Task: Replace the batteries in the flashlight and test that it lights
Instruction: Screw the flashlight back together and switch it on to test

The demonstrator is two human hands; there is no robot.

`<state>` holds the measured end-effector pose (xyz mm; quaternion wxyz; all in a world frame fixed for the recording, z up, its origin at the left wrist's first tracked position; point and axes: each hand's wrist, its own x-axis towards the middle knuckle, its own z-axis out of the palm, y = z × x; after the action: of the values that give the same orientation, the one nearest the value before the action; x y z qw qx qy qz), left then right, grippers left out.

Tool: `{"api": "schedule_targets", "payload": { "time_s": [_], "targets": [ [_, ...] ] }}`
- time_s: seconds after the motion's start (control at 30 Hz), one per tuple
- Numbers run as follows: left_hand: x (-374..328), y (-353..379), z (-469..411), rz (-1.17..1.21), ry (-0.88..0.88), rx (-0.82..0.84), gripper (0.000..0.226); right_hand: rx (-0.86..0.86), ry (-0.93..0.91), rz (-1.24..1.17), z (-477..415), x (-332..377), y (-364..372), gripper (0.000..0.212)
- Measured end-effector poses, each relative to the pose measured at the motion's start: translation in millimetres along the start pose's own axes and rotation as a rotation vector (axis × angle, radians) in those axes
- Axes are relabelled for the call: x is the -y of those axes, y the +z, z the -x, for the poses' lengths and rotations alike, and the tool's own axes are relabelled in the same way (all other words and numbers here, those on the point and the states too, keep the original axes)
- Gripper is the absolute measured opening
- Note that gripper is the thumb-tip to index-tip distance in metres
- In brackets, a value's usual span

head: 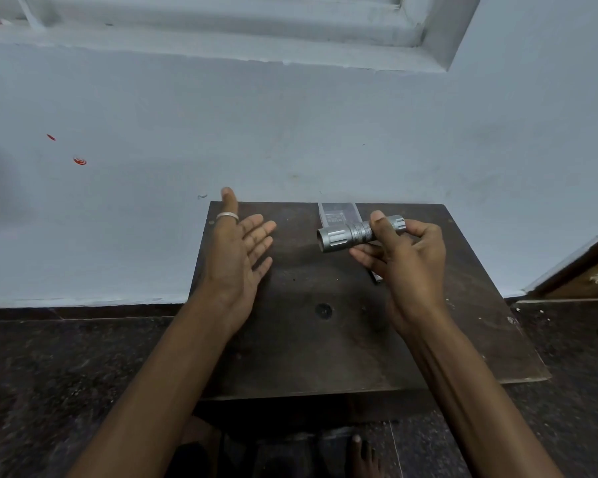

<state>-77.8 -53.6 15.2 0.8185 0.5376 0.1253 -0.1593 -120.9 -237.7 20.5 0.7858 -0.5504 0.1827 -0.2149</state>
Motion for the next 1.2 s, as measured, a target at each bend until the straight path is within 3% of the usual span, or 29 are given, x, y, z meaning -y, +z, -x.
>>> {"api": "schedule_targets", "payload": {
  "time_s": [0.43,0.73,0.9,1.2],
  "targets": [
    [-1,-6,-1,0.085,-0.016,0.062,0.093,-0.001,-0.004,-0.015,-2,2,-3,0.033],
    [0,-7,-2,0.133,-0.018,0.114,0.09,-0.01,-0.003,-0.064,-4,3,-4,0.05],
    [-1,-7,-1,0.155,-0.033,0.132,0.09,-0.015,-0.011,-0.056,-3,4,-4,0.042],
    [-8,-17,0,0.264,-0.084,0.35,0.097,-0.065,-0.028,-0.062,-5,5,-11,0.043]
  ]
}}
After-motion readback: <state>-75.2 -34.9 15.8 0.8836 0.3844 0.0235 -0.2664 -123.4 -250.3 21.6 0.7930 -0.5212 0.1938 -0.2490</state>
